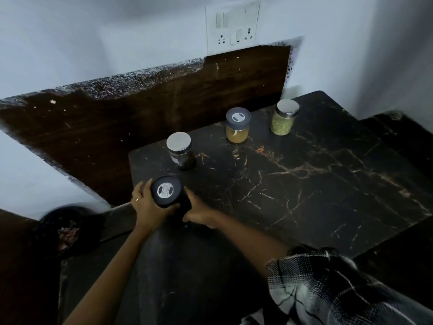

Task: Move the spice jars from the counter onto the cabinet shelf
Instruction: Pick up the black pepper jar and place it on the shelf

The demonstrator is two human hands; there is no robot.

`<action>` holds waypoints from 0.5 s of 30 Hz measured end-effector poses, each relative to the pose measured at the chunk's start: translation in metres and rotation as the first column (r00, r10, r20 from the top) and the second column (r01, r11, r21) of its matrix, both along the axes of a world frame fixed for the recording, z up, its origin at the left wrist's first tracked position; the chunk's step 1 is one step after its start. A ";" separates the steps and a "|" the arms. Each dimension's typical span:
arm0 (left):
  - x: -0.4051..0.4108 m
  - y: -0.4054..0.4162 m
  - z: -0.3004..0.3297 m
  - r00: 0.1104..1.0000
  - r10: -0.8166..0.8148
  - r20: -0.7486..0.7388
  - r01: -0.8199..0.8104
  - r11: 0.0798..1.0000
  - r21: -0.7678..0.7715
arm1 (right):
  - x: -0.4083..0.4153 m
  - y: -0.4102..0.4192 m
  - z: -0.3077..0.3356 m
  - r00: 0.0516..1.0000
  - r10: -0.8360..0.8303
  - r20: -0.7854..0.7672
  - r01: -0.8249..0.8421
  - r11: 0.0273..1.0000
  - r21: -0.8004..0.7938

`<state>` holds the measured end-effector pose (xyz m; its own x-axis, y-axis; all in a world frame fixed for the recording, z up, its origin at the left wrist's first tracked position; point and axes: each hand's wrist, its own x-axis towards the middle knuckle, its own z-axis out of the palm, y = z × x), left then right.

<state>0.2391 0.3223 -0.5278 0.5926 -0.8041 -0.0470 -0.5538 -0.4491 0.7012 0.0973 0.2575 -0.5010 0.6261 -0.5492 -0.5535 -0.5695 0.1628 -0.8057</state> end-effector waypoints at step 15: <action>-0.018 -0.044 0.036 0.973 -0.109 -0.201 0.044 0.952 -0.303 | -0.016 -0.033 0.030 0.962 -0.249 0.111 0.273 0.889 -0.367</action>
<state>0.2212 0.2786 -0.4915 0.5308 -0.8437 0.0803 -0.4014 -0.1669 0.9006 0.0811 0.2245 -0.4714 0.4567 -0.8566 -0.2400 -0.4976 -0.0224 -0.8671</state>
